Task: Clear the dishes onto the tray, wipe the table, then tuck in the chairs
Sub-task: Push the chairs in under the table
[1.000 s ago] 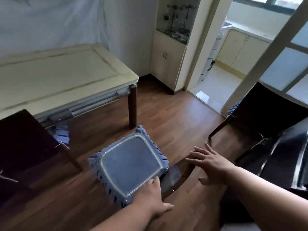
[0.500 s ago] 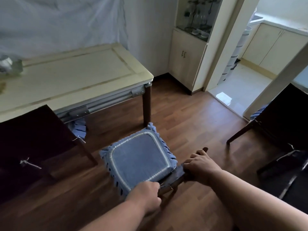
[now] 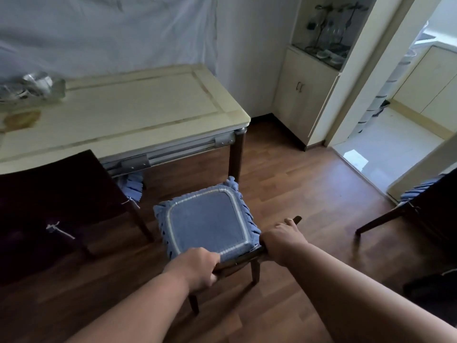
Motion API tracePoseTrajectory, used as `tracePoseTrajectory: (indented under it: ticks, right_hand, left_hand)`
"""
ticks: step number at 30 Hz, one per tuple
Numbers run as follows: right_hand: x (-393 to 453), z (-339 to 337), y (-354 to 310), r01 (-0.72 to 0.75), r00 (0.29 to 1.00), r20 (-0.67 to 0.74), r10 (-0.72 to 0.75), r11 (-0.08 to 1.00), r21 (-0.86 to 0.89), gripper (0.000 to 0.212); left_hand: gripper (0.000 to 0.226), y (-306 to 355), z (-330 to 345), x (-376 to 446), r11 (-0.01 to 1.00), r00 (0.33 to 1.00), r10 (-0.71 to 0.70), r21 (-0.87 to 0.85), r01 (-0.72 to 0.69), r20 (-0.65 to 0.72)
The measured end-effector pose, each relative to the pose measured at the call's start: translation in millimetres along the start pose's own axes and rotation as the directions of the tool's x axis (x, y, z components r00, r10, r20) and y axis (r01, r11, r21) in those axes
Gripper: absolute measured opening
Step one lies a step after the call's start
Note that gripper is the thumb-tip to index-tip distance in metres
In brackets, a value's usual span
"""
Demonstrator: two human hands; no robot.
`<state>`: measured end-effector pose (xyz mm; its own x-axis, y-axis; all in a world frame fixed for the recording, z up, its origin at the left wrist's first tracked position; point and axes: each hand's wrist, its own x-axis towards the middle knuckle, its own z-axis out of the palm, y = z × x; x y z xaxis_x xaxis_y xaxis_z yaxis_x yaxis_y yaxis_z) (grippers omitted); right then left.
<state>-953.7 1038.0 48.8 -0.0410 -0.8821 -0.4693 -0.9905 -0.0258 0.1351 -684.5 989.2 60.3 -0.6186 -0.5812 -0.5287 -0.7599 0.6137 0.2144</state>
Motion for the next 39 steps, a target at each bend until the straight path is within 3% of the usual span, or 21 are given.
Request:
tracePoseTrajectory:
  ticks: [7, 24, 34, 39]
  right_hand:
    - [48.1, -26.2, -7.5, -0.021, 1.0, 0.002, 0.02, 0.999, 0.028, 0.056]
    - [198.2, -120.1, -20.0, -0.039, 0.999, 0.029, 0.038, 0.998, 0.044, 0.063]
    - [303.4, -177.4, -16.1, -0.053, 0.998, 0.041, 0.052, 0.998, 0.038, 0.051]
    - [341.5, -196.4, -20.0, -0.069, 0.998, 0.01, 0.069, 0.997, 0.022, 0.023]
  left_hand:
    - [0.018, -44.4, -24.4, 27.7, 0.999, 0.998, 0.008, -0.053, -0.012, -0.064]
    - [0.023, -169.5, -105.1, 128.3, 0.998, 0.986, 0.051, -0.023, -0.055, -0.161]
    - [0.023, -243.7, -169.2, 199.4, 0.998, 0.986, 0.06, -0.009, -0.063, -0.152]
    - [0.028, -274.0, -193.2, 225.6, 0.998, 0.99, 0.061, 0.001, -0.061, -0.13]
